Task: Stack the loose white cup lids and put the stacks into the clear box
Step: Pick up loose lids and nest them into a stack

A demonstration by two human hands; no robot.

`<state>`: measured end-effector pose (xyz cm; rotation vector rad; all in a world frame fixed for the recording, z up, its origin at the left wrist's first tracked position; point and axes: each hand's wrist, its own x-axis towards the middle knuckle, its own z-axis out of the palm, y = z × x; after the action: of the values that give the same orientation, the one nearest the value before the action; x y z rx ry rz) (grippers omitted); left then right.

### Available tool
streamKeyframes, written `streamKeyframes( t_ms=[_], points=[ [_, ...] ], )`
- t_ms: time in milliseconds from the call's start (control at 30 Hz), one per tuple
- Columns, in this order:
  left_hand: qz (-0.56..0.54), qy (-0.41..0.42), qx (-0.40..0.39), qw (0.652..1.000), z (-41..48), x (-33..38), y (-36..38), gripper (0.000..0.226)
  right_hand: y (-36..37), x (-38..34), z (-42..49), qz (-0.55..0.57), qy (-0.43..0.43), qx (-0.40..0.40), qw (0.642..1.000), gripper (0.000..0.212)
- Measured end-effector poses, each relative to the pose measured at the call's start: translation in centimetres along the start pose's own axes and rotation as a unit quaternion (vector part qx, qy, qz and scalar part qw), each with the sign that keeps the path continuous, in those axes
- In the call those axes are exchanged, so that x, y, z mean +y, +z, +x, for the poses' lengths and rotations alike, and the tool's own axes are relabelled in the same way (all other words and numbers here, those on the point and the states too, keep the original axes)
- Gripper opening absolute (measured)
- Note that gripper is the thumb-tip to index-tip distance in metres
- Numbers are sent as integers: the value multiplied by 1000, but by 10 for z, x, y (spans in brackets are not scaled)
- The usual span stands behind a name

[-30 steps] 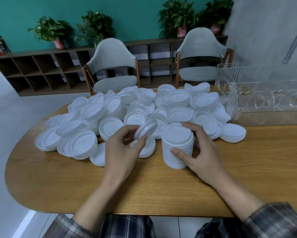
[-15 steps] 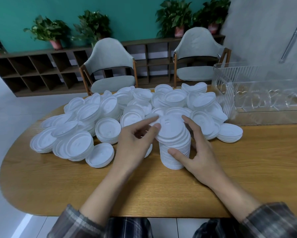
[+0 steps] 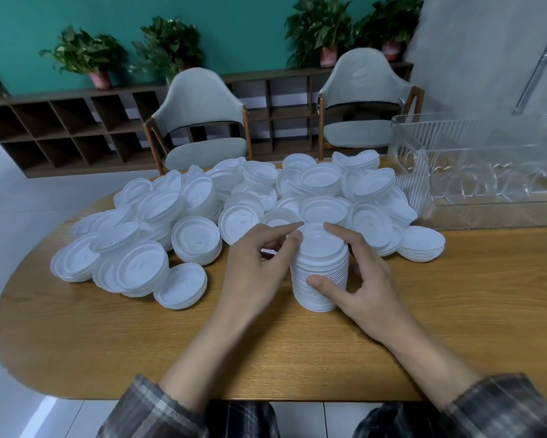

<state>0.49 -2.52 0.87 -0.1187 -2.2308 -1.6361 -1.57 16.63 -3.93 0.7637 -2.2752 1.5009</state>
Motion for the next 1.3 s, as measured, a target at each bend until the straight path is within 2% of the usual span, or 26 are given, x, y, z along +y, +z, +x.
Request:
streamKeyframes(
  t_ms=[300,400,533,667,833,1000,1133,1300],
  points=[
    [-41,1,-17,999,-4,-14,3,20,1,-2,0,-15,-13,-11,1000,72],
    [36,58,-3,998,-7,-23,-3,23,1,-3,-1,-17,-12,-8,1000,71],
    [169,128,44,976,-12,-46,-19,26,0,-2,-1,-18,3,-7,1000,72],
    [287,153,25,945,-17,-58,-25,26,-1,-3,-1,-25,15,-7,1000,73],
    [341,141,2,929,-20,-57,-24,33,-3,-3,-2,-27,22,-7,999,77],
    [306,144,0,941,-21,-56,-23,29,-4,-4,-3,-28,25,-5,999,76],
    [207,110,27,972,-23,-50,-22,35,-3,-5,-3,-30,27,-3,999,76],
    [152,86,36,984,-21,-45,-23,39,-3,-4,-3,-26,29,-3,999,76]
  ],
)
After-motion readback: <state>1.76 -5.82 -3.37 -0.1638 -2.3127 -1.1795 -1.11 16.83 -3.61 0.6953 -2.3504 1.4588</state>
